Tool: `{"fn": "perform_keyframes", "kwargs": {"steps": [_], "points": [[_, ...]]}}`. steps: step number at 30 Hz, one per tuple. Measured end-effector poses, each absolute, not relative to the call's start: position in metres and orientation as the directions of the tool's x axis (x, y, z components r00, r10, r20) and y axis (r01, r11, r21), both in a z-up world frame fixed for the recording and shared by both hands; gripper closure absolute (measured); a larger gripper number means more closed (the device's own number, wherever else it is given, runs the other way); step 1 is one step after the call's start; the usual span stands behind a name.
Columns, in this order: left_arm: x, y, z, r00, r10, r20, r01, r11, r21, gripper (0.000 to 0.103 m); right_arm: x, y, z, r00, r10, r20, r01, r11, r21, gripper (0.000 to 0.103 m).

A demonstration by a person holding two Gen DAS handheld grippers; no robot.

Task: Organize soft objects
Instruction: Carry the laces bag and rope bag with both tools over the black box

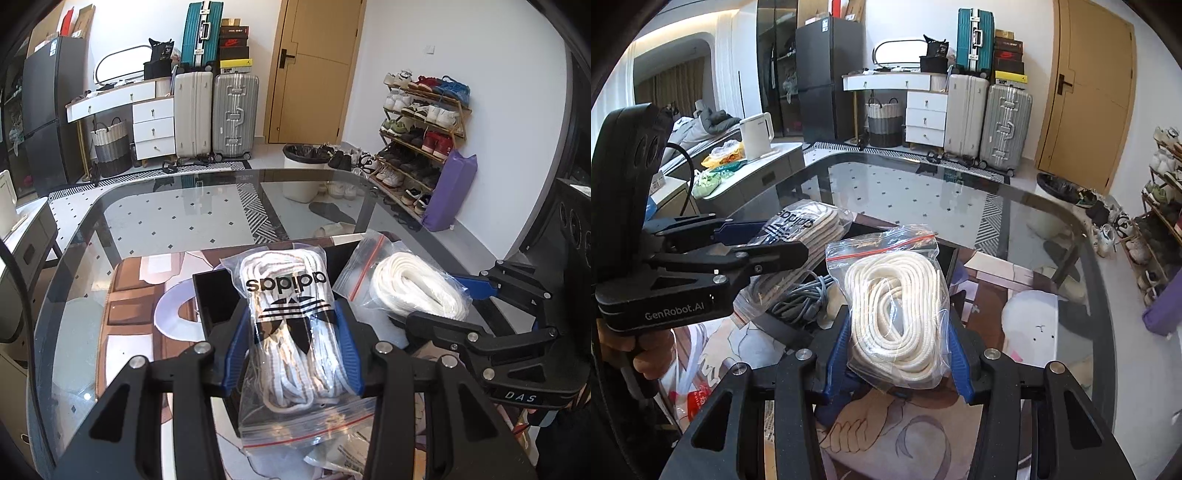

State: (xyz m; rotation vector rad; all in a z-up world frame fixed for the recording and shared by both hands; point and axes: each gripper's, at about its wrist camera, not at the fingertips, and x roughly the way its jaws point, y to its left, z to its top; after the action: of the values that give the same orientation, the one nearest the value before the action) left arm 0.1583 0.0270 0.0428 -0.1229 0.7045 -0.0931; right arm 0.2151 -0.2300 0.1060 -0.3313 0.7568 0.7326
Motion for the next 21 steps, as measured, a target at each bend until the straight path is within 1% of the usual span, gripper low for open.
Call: {"fn": "perform_keyframes", "kwargs": {"steps": [3, 9, 13, 15, 18, 21], "points": [[0.163, 0.027, 0.038, 0.751, -0.106, -0.651, 0.037, 0.992, -0.118, 0.06, 0.22, -0.224, 0.104, 0.491, 0.479, -0.728, -0.714, 0.7, -0.021, 0.055], [0.17, 0.022, 0.03, 0.736, -0.104, -0.669, 0.044, 0.993, -0.106, 0.06, 0.227, -0.21, 0.097, 0.496, 0.461, -0.736, -0.731, 0.68, -0.067, 0.055], [0.172, 0.021, 0.028, 0.734, -0.098, -0.672, 0.046, 0.994, -0.095, 0.06, 0.233, -0.203, 0.091, 0.477, 0.457, -0.751, -0.746, 0.663, -0.07, 0.055], [0.174, 0.022, 0.025, 0.719, -0.1, -0.687, 0.047, 0.994, -0.096, 0.059, 0.235, -0.199, 0.085, 0.464, 0.455, -0.76, -0.754, 0.653, -0.07, 0.055], [0.171, 0.022, 0.025, 0.726, -0.08, -0.683, 0.051, 0.997, -0.062, 0.059, 0.237, -0.196, 0.082, 0.457, 0.459, -0.762, -0.756, 0.652, -0.06, 0.055], [0.171, 0.022, 0.026, 0.725, -0.082, -0.684, 0.054, 0.997, -0.062, 0.059, 0.237, -0.196, 0.082, 0.457, 0.456, -0.764, -0.753, 0.656, -0.059, 0.055]]}}
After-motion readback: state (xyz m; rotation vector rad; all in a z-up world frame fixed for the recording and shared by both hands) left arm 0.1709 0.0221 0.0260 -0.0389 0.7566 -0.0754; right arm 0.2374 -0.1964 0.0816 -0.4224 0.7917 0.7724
